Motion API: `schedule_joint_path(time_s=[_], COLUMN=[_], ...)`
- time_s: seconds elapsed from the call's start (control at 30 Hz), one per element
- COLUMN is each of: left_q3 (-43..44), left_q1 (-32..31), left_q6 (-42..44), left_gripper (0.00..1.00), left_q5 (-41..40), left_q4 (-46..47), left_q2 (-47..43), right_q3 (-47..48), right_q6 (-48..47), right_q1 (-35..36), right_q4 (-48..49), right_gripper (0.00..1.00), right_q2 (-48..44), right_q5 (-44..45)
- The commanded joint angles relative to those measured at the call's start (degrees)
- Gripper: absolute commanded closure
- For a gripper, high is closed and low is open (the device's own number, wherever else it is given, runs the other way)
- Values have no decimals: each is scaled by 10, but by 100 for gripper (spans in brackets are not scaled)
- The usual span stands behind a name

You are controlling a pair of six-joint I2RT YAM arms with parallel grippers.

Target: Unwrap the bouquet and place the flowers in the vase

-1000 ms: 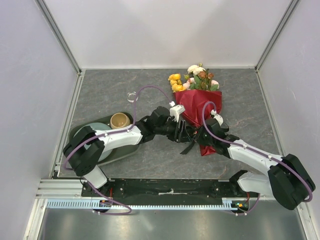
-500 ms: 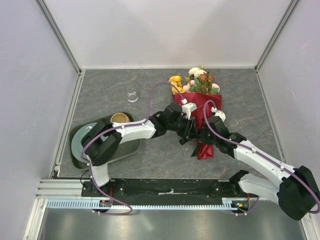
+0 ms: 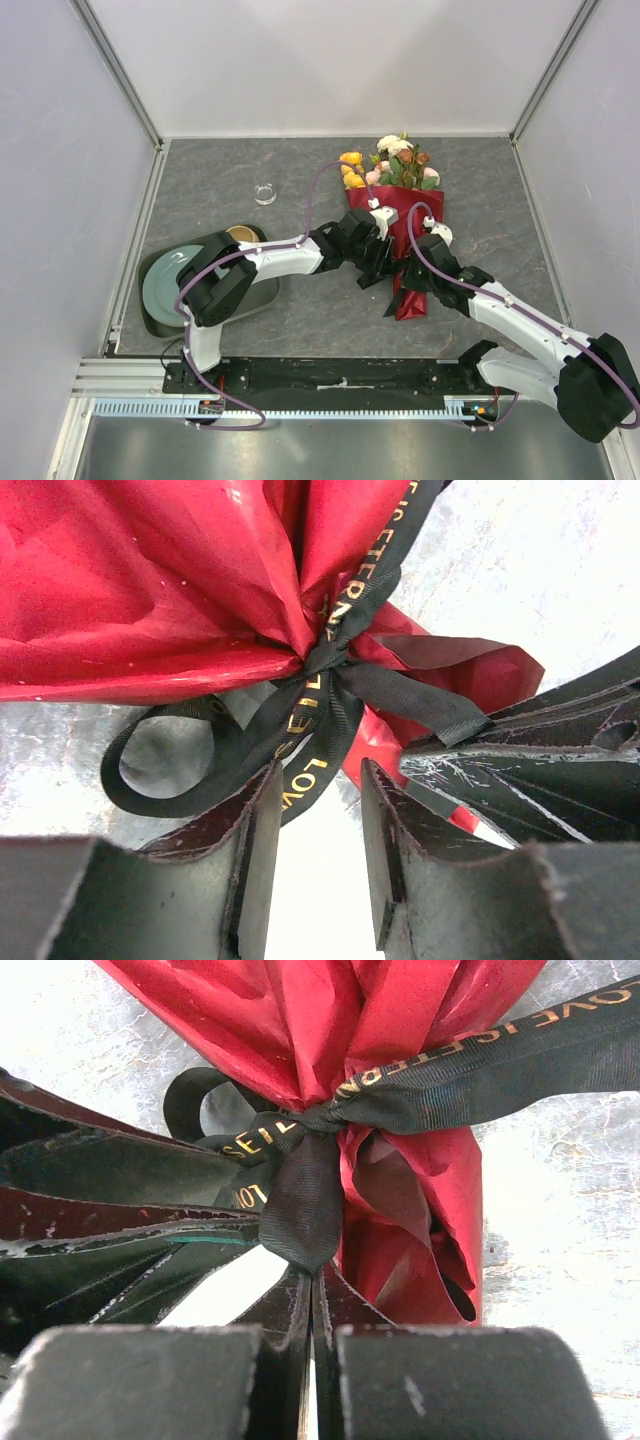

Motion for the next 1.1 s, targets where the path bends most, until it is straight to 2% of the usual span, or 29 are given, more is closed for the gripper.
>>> schedule_joint_path(time_s=[0.0,0.07,0.23,0.5,0.67,0.73,0.8,0.9,0.97,1.0,1.03,1.07], left_q3=[27,37,53,43,46,49,52,53,58,61,63,61], left_q1=[-1,-2,-3,-12,-17,-18,-18,-17,-18,-18,-18,-17], left_q6=[52,61,63,51,48,47,47,50,52,54,53,51], left_gripper=[53,50,50,68,72,70,64,64,68,83,93,98], left_q5=[-31,-21,-3,15,18,20,21,17,13,9,6,-3], left_q4=[-1,-19,-34,-27,-21,-21,-23,-25,-32,-35,-40,-42], left_q2=[8,18,35,31,36,43,44,42,41,39,35,31], right_q3=[-4,-4,-4,-2,-1,1,3,7,8,10,10,11], right_q6=[0,0,-1,-2,-2,-1,0,0,1,1,0,3], right_q1=[-3,-4,-5,-6,-7,-7,-8,-9,-9,-8,-9,-10], right_q4=[17,18,22,26,26,26,26,26,26,26,25,24], right_gripper=[100,100,100,100,100,100,100,100,100,100,100,100], right_q2=[-7,-6,-4,-3,-5,-8,-12,-16,-15,-14,-13,-11], right_q5=[5,2,-2,-5,-6,-5,-5,-2,0,3,7,12])
